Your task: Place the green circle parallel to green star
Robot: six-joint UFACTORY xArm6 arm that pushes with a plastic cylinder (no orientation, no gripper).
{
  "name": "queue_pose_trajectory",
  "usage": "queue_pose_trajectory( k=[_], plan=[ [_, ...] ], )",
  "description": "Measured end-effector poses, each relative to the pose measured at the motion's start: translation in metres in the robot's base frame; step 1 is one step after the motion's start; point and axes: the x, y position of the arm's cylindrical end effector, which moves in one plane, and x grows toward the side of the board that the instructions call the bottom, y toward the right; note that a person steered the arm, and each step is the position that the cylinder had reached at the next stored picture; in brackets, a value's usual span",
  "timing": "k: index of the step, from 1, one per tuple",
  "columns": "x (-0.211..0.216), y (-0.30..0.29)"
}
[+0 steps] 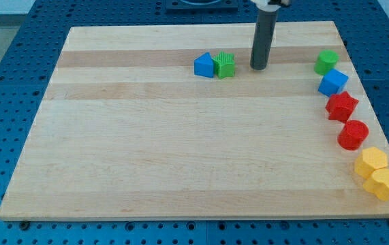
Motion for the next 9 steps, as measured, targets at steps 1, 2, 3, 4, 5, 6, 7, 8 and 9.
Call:
queue_pose_trajectory(
  k=[1, 2, 3, 4, 5, 6, 7, 8, 9],
  plan=[
    [-0.015, 0.021],
    [-0.028, 0.051],
    [-0.031, 0.087],
    [-0.031, 0.125],
    [-0.018, 0.146],
    [0.008, 0.148],
    [0.021, 0.148],
    [0.029, 0.148],
    [0.046, 0.148]
  ],
)
